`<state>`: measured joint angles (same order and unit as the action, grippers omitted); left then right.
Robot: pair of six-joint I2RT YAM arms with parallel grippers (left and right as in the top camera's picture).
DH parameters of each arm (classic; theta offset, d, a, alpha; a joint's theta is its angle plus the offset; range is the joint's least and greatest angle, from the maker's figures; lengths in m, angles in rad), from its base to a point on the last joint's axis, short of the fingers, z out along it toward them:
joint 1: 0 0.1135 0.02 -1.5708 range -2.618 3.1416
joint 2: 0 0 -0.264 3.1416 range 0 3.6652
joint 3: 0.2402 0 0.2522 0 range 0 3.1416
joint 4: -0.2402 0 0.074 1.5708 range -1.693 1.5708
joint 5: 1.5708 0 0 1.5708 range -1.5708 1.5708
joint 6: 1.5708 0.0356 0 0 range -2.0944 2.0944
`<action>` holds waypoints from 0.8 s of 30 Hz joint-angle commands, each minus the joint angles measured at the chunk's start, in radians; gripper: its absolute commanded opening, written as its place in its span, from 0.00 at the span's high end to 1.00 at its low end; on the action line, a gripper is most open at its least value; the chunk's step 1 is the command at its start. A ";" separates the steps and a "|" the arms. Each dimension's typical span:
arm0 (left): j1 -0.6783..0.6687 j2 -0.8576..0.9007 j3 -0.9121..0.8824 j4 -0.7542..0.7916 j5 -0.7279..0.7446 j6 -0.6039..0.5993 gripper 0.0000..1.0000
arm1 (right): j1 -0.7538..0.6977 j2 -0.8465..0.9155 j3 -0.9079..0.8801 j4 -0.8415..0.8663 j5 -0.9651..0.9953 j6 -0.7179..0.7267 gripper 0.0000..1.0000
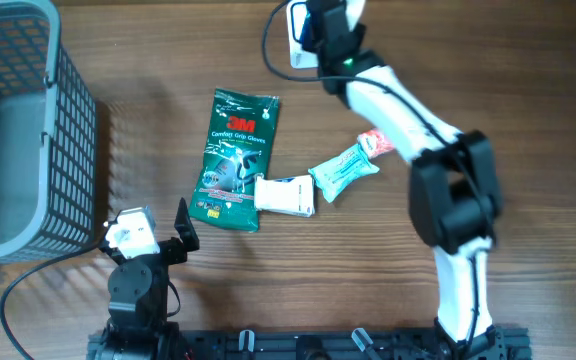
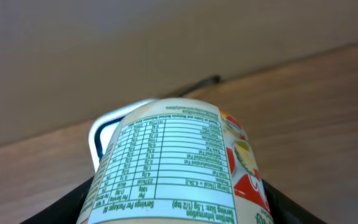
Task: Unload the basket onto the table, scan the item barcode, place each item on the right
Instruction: 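Lift the jar and hold it up to the scanner, then carry the jar to the right table edge and release it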
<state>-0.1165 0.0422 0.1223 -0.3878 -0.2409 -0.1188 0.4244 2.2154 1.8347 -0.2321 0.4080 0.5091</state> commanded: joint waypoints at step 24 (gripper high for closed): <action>-0.004 -0.003 -0.006 0.003 0.005 -0.017 0.00 | -1.102 0.057 0.022 -0.715 -0.506 0.093 0.30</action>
<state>-0.1165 0.0422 0.1223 -0.3878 -0.2409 -0.1188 -0.6598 2.2559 1.8557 -0.9440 -0.0624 0.6266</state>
